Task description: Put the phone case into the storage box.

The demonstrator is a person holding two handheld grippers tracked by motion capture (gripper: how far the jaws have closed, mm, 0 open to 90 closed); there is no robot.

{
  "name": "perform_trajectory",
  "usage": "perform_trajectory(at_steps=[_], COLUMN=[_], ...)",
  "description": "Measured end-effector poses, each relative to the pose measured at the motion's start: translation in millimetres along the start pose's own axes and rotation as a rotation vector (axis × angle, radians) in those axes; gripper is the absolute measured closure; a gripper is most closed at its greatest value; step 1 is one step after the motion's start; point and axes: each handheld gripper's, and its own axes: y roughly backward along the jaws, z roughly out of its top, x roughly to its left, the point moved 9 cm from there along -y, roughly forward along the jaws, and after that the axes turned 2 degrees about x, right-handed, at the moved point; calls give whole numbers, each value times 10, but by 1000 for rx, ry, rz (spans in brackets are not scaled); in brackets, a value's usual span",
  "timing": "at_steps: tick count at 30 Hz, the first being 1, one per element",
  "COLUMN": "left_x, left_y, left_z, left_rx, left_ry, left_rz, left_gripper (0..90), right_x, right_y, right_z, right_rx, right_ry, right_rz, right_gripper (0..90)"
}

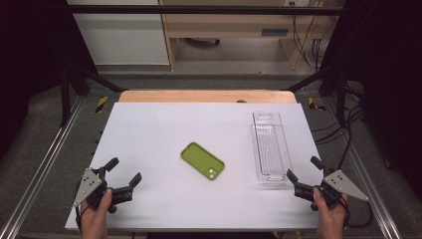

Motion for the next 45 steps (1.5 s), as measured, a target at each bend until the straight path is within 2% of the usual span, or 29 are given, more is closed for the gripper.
perform_trajectory(at_steps=[5, 11, 12, 14, 19, 23, 25, 30, 34, 39, 42, 43, 45], left_x=[2, 1, 0, 2, 3, 4, 6, 12, 2, -10, -10, -10, -6], left_y=[-1, -6, -8, -7, -8, -8, -6, -9, -5, -13, -11, -11, -11], left_z=[-1, -5, -7, -10, -11, -14, -19, -36, -24, -26, -21, -21, -16], left_rx=[2, 5, 6, 8, 8, 8, 12, 20, 12, 17, 13, 13, 8], left_ry=[0, 0, 1, 0, 3, 5, 0, -4, -2, -9, -6, -6, -3], left_rz=[0, 2, 2, 1, 2, 4, 5, 9, 5, -1, -3, -3, -3], left_gripper=[17, 17, 17, 17, 17, 17, 16, 17, 17, 16, 16, 16, 16], right_x=[-7, 0, 1, 5, 85, 175, 252, 505, 656, 853, 956, 956, 1042], right_y=[5, 3, 5, 17, 62, 59, 42, -45, -146, -295, -390, -390, -476], right_z=[-6, -27, -13, 9, 112, 192, 260, 420, 516, 628, 665, 665, 702], right_rx=[5, 41, 55, 63, 40, 39, 33, 78, 144, 208, 257, 257, 289], right_ry=[-5, 0, -8, -5, -30, -18, -22, 14, 30, 82, 100, 100, 104], right_rz=[-16, -46, -75, -94, -82, -67, -40, 28, 40, 82, 106, 106, 137], right_gripper=[47, 47, 43, 39, 35, 31, 31, 25, 33, 40, 39, 39, 38])
